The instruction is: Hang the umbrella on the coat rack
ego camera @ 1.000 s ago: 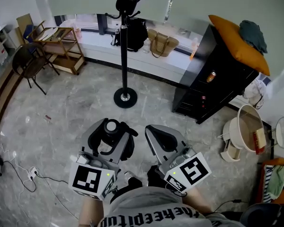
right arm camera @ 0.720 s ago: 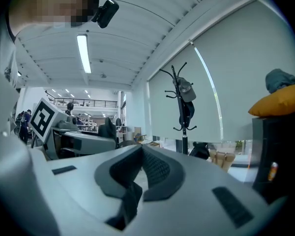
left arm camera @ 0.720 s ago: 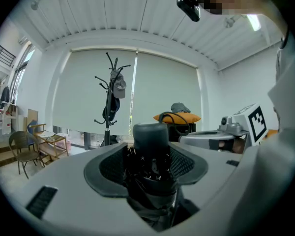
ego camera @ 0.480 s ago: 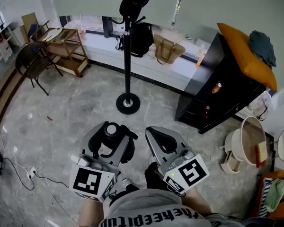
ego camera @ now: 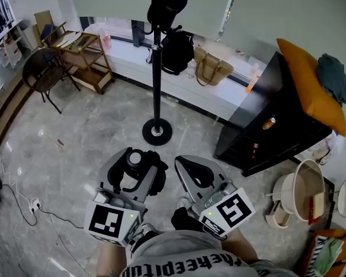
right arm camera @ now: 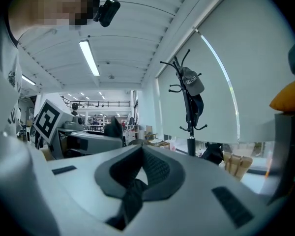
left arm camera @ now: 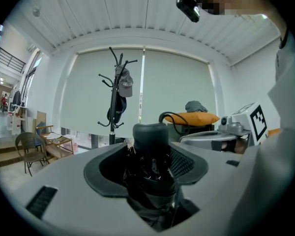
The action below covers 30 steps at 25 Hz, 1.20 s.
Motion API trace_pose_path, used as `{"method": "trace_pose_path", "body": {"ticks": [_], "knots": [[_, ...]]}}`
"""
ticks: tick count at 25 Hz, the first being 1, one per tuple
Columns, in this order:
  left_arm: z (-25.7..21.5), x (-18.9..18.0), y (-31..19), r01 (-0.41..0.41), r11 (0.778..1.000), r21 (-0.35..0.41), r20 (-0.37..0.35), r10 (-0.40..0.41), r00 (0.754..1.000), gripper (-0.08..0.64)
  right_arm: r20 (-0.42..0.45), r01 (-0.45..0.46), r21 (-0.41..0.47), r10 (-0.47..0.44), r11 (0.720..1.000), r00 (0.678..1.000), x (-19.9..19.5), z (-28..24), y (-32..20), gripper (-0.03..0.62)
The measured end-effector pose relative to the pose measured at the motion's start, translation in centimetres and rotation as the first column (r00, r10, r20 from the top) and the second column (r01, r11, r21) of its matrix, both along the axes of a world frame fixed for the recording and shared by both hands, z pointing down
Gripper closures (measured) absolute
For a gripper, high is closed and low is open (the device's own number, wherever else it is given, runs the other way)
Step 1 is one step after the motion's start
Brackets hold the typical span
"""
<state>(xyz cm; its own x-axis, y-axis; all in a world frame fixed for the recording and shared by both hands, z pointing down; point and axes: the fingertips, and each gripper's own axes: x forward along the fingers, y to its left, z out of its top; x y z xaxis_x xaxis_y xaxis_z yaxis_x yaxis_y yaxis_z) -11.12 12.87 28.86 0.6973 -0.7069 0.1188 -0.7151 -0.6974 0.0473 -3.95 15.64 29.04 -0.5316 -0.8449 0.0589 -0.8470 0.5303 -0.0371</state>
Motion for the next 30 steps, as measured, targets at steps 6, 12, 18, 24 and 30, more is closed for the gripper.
{"method": "trace_pose_path", "body": {"ticks": [6,12,18,24,30], "knots": [[0.4,2.6,-1.9,0.037,0.999,-0.037,0.028,-0.036,0.999,0.31,-0.004,0.032,-0.011,-0.032,0.999,0.999,2.9,0.2,-2.2,0.581],[0.5,5.1,-3.4,0.068,0.997,-0.023,0.007,-0.068,0.998,0.31,0.003,0.069,-0.017,-0.069,0.997,0.998,5.3,0.6,-3.7,0.58],[0.6,7.2,-4.4,0.098,0.995,-0.023,0.014,-0.097,0.995,0.31,0.019,0.1,-0.018,-0.1,0.995,0.995,7.5,0.8,-5.0,0.581],[0.6,8.6,-5.2,0.138,0.99,-0.022,0.015,-0.138,0.99,0.31,0.023,0.136,-0.017,-0.136,0.991,0.99,9.1,0.9,-5.9,0.581],[0.4,9.5,-5.9,0.162,0.987,-0.011,0.013,-0.162,0.987,0.31,0.032,0.147,-0.007,-0.147,0.989,0.989,10.5,0.8,-6.6,0.581]]}}
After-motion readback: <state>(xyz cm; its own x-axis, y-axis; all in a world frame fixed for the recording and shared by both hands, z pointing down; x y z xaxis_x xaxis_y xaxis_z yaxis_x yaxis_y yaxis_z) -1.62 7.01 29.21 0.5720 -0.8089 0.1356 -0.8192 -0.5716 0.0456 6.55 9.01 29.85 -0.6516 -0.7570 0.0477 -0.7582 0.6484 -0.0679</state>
